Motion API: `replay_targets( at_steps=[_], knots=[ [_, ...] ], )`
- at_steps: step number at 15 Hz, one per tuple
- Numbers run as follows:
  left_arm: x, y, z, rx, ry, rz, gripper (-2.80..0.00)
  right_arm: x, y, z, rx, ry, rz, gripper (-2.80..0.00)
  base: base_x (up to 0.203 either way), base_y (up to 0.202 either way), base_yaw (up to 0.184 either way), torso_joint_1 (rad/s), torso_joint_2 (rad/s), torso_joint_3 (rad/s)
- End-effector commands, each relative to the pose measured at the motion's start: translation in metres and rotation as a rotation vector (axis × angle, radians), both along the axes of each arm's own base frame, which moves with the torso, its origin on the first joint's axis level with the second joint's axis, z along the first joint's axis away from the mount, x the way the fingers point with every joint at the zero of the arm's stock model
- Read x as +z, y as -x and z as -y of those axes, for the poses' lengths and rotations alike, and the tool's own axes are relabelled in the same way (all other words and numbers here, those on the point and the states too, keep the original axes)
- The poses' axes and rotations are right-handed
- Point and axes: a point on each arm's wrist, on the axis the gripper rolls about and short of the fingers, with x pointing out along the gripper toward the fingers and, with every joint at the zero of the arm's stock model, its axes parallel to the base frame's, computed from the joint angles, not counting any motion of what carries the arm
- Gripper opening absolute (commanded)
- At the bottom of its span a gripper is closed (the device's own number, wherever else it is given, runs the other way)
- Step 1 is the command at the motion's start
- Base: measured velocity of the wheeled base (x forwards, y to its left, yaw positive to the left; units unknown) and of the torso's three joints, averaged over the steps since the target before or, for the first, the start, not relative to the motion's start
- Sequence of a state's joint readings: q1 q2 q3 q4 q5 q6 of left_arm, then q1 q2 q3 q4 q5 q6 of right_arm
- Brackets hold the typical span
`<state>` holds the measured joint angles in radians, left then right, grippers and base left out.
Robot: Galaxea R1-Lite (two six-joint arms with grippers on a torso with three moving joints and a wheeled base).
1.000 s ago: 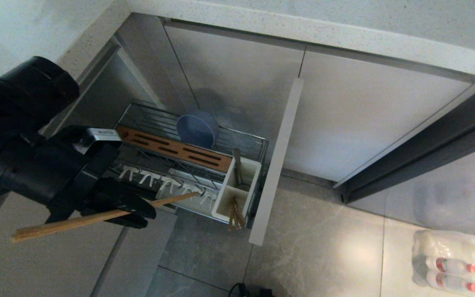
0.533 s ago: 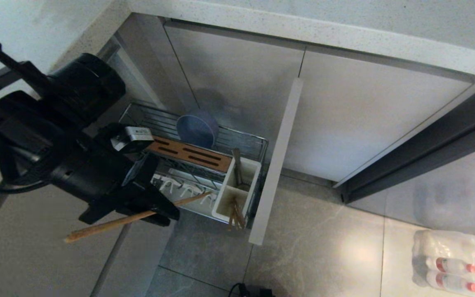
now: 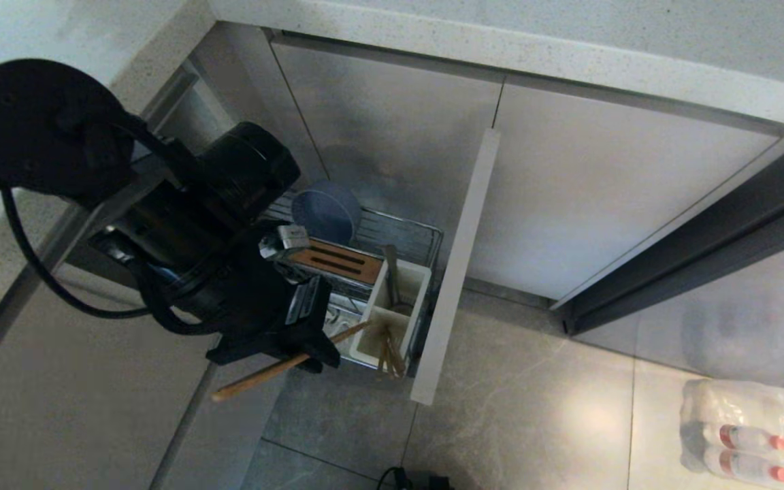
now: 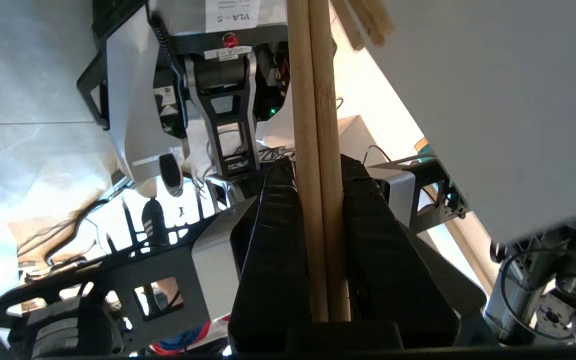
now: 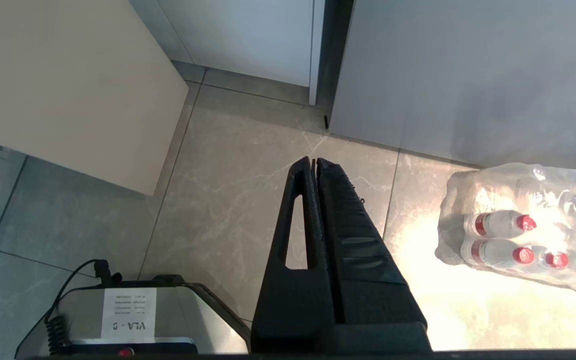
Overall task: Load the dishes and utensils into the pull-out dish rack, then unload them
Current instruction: Pick up the chopsticks and place it in the cupboard
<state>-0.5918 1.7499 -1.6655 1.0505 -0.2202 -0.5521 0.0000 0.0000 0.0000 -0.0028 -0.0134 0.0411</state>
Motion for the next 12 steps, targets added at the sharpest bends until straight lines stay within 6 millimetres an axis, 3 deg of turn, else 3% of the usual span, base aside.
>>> replay_targets(
  at_steps=[1, 12],
  knots=[
    [-0.011, -0.008, 0.007, -0.003, -0.016, -0.028, -2.8, 0.0, 0.0, 0.0, 0.0, 0.0, -0.001, -2.8, 0.0, 0.0, 0.0, 0.0, 0.0, 0.0],
    [-0.041, -0.036, 0.023, 0.012, -0.055, -0.043, -2.8, 0.0, 0.0, 0.0, 0.0, 0.0, -0.001, -2.8, 0.0, 0.0, 0.0, 0.0, 0.0, 0.0]
  ],
)
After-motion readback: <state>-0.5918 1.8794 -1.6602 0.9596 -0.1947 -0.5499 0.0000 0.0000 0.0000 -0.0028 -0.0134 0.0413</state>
